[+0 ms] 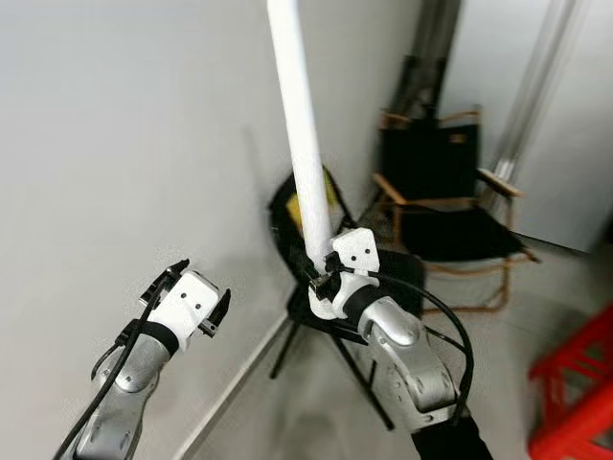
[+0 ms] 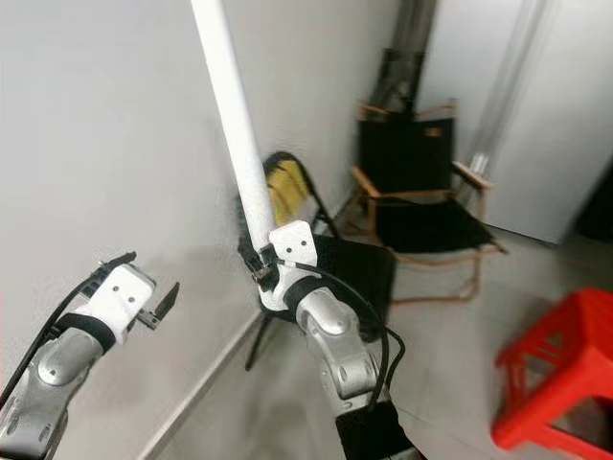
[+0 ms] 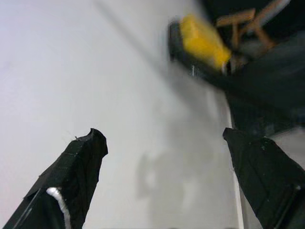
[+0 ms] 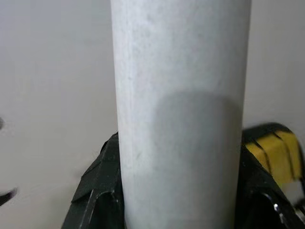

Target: Building children table

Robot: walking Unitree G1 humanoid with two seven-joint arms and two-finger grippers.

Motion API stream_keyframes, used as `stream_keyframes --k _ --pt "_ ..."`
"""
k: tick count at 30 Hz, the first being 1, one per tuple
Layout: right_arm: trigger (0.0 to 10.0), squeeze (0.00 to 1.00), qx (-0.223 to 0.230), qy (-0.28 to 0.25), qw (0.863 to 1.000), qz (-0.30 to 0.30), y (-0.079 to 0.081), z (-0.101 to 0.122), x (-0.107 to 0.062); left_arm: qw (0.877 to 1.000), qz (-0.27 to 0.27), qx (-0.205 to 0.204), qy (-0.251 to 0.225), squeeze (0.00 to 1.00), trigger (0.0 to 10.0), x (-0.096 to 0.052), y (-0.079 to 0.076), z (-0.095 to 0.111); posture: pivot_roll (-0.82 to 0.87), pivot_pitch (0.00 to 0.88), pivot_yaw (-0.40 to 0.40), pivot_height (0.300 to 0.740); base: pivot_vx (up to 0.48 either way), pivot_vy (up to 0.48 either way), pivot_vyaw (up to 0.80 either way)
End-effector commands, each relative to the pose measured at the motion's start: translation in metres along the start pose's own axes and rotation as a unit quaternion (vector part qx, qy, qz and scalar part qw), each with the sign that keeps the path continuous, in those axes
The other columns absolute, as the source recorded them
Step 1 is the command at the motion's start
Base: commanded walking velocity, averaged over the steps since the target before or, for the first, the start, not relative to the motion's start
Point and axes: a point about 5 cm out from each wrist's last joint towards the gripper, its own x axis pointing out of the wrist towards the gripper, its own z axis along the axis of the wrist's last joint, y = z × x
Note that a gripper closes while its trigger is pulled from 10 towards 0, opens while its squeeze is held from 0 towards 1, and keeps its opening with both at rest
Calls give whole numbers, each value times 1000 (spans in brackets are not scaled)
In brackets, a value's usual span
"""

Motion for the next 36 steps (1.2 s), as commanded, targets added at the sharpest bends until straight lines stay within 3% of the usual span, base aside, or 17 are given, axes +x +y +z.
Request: stream_keyframes --k 1,6,16,21,36 --pt "10000 0 -1 -8 1000 10 2 3 -2 1000 4 -4 -13 0 10000 -7 -4 3 -65 0 -27 740 0 0 800" --pt "10000 0 -2 -8 1000 5 0 2 -6 999 27 -26 -31 0 10000 -15 -7 10 -49 0 -43 740 0 0 800" --pt "10000 0 7 -6 1000 24 4 3 -12 995 65 -53 -44 0 10000 -16 -10 17 -50 0 -45 740 0 0 800" --pt "10000 0 13 -15 997 69 13 6 -13 992 83 -71 -64 0 10000 -14 -2 25 -40 0 -50 740 0 0 800" --pt "10000 0 22 -17 991 128 21 8 -17 987 77 -119 -80 0 10000 -15 2 30 -33 0 -52 740 0 0 800"
